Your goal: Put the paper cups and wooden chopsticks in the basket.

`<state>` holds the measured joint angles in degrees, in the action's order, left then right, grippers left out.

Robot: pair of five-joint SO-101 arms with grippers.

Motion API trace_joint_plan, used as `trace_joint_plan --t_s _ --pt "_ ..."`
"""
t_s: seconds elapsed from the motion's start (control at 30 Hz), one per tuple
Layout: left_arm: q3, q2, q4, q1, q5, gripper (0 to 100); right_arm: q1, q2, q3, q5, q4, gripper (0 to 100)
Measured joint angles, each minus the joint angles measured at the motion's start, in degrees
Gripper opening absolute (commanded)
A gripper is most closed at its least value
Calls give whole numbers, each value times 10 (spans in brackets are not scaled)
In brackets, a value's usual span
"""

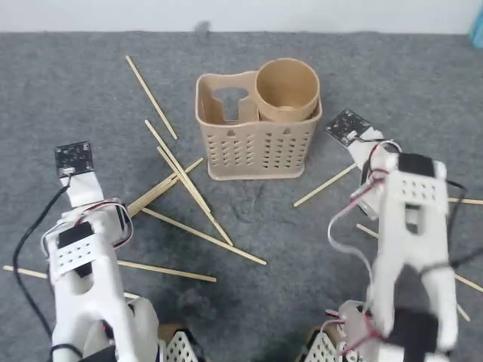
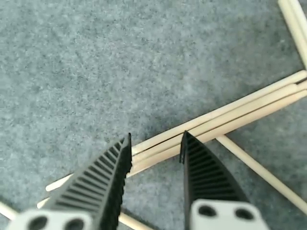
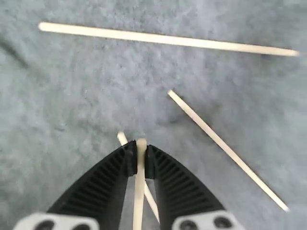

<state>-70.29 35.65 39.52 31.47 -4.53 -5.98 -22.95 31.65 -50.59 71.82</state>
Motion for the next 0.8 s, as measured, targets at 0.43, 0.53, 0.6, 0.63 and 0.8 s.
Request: trace_joint_plan --t_s 0.43,0.53,0.6,0.63,0.8 --pt "0 0 0 0 0 162 53 -497 122 140 -7 8" --pt "0 0 0 0 0 162 88 -583 202 171 -82 8" --pt "0 0 0 0 0 162 99 -622 251 193 -146 8" --pt "0 0 0 0 0 162 101 -637 273 204 -181 8" --pt "0 0 0 0 0 162 107 -671 302 273 -338 8"
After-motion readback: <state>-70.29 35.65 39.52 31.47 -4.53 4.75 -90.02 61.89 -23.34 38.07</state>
